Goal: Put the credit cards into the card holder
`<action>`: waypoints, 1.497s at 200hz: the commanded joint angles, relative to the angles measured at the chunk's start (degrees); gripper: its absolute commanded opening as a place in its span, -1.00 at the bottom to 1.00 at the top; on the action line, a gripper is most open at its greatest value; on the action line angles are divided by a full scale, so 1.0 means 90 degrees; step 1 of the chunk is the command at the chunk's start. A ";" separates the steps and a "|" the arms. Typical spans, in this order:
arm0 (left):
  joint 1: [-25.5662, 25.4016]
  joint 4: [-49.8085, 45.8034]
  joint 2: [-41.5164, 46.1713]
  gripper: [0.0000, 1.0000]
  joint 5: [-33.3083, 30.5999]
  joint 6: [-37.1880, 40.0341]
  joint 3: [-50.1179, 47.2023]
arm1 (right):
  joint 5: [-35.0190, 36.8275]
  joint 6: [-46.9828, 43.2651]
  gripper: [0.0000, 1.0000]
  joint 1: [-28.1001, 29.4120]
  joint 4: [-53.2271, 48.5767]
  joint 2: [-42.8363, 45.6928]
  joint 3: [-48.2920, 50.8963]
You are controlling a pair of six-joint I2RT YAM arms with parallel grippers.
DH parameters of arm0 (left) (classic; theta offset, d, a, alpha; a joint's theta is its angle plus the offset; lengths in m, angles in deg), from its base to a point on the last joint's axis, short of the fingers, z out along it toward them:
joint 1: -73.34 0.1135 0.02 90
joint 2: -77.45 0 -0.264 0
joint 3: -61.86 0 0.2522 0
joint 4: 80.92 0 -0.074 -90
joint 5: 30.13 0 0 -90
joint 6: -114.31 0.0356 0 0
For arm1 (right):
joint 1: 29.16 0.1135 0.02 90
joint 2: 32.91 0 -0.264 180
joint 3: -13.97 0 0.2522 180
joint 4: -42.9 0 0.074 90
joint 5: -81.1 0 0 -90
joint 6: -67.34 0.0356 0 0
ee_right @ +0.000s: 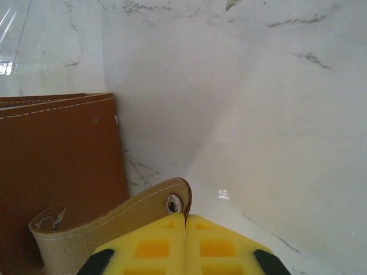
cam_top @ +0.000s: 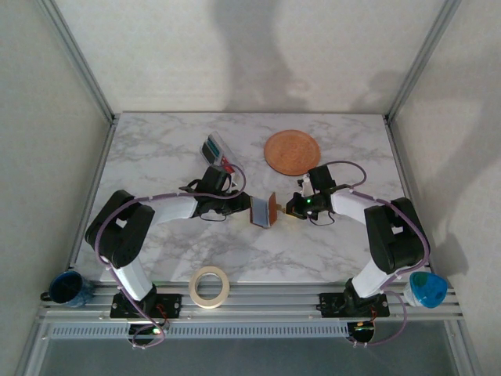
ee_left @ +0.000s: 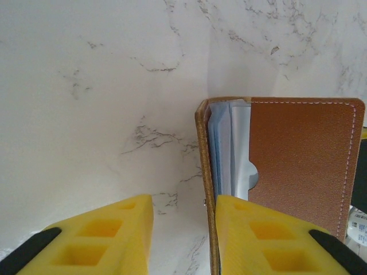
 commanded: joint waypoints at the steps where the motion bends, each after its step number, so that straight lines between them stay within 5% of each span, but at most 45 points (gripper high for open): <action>1: -0.0042 0.0194 0.0042 -0.31 0.0205 -0.0096 0.0051 | -0.0166 0.0083 -1.00 0.0055 0.0032 -0.0058 0.0030; 64: -0.0051 0.0152 -0.0021 -0.21 0.0151 -0.0102 0.0071 | -0.0083 0.0010 -1.00 0.0052 -0.0090 -0.0029 0.0025; 81: -0.0049 0.0132 -0.0013 0.15 0.0132 -0.0104 0.0071 | -0.0075 -0.0008 -1.00 0.0052 -0.0102 -0.0029 0.0022; 100: -0.0048 0.0078 0.0001 0.18 0.0076 -0.0083 0.0100 | -0.0088 -0.0009 -1.00 0.0056 -0.0112 -0.0039 0.0009; 159: -0.0042 -0.0063 0.0046 -0.62 -0.0039 0.0005 0.0119 | -0.0068 -0.0019 -1.00 0.0060 -0.0133 -0.0075 -0.0002; 211: -0.0039 -0.0255 0.0250 -0.76 -0.0151 0.0102 0.0119 | 0.0038 -0.0088 -1.00 0.0062 -0.0231 -0.0151 -0.0066; 243: -0.0039 -0.0556 0.0301 -0.90 -0.0219 0.0172 0.0144 | 0.0393 -0.0392 0.02 0.0143 -0.0734 -0.0041 -0.0333; 299: -0.0029 -0.0966 0.0627 -0.91 -0.0535 0.0182 0.0050 | 0.1879 -0.0708 0.33 0.0402 -0.1706 0.1363 -0.0313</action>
